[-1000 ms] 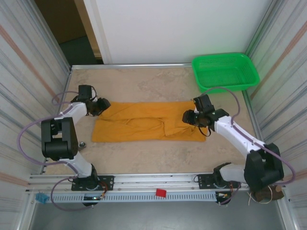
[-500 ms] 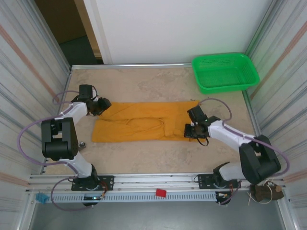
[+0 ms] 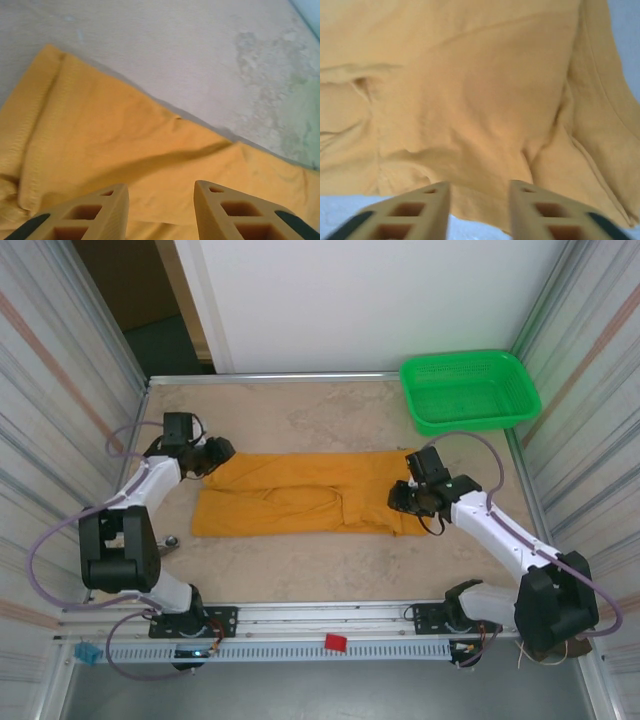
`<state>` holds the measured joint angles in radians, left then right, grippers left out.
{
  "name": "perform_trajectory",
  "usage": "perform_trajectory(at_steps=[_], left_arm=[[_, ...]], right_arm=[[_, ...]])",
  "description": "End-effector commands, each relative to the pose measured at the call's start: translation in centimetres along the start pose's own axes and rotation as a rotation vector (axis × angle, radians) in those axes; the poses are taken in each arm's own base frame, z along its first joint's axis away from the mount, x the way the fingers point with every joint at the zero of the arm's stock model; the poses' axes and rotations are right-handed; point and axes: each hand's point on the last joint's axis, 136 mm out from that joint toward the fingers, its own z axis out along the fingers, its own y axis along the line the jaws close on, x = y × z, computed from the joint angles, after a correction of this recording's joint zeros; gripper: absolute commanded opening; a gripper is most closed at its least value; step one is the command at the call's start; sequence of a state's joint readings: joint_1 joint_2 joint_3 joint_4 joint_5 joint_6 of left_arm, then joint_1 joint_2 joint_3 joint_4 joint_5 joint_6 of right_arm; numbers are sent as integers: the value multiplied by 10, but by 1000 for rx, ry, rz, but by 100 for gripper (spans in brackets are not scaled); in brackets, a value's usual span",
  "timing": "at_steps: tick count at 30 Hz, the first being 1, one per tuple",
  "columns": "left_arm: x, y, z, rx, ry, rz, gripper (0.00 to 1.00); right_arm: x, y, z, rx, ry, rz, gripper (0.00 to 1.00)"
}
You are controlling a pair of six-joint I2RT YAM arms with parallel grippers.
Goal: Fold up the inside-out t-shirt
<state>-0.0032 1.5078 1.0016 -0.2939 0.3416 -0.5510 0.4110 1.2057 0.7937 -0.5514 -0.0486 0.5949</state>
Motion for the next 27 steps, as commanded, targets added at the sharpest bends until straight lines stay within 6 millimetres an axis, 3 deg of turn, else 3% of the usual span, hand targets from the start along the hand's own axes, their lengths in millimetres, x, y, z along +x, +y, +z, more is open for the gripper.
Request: perform_trajectory(at_steps=[1, 6, 16, 20, 27], left_arm=[[3, -7, -8, 20, 5, -1, 39], [10, 0, -2, 6, 24, -7, 39], [28, 23, 20, -40, 68, -24, 39], [39, 36, 29, -62, 86, -35, 39], [42, 39, 35, -65, 97, -43, 39]], right_arm=[[18, -25, 13, 69, 71, 73, 40], [8, -29, 29, 13, 73, 137, 37], [-54, -51, 60, 31, 59, 205, 33], [-57, -53, 78, 31, 95, 213, 30], [-52, -54, 95, 23, 131, 237, 28]])
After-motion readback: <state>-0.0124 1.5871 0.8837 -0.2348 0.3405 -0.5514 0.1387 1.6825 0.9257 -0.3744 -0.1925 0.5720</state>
